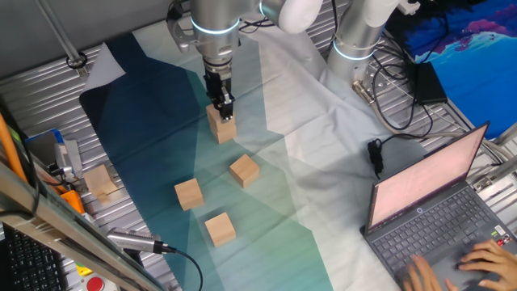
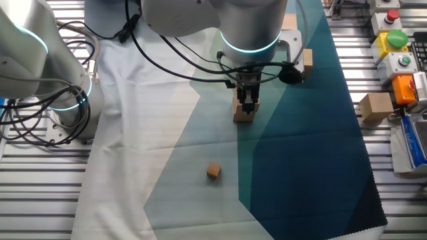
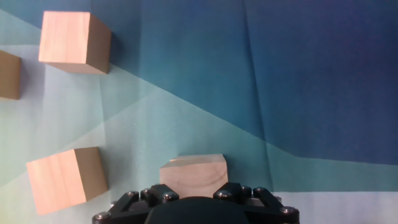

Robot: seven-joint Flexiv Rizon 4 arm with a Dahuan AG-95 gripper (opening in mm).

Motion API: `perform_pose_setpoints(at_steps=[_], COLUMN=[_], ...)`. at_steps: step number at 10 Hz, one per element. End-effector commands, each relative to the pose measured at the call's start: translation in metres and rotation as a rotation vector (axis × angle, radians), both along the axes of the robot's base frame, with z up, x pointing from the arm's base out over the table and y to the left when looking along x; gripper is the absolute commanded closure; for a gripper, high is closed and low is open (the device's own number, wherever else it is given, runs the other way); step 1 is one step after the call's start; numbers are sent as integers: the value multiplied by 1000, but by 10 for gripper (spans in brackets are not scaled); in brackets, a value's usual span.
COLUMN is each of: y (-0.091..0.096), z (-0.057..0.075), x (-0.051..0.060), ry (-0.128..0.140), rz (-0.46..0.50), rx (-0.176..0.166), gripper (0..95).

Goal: Stack the blocks in a vertical line of five

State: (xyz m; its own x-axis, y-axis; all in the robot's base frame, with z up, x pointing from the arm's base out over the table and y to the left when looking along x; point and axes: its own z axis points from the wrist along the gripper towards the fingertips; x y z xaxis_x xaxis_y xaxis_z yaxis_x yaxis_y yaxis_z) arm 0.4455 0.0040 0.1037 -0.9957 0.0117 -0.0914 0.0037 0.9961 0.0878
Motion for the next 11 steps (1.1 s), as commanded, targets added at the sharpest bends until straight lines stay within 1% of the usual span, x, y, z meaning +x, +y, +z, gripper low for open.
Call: perform_pose_setpoints(at_steps=[1,3,9,11], y=[0,-1,-1,-1], z=[-3,-5,-5,-5], x=[-1,-2,-2,-2], ry=[-5,-9,-11,-13], rz=[1,4,-1,8], rx=[-2,-6,-4,-4], gripper=[950,950,950,570])
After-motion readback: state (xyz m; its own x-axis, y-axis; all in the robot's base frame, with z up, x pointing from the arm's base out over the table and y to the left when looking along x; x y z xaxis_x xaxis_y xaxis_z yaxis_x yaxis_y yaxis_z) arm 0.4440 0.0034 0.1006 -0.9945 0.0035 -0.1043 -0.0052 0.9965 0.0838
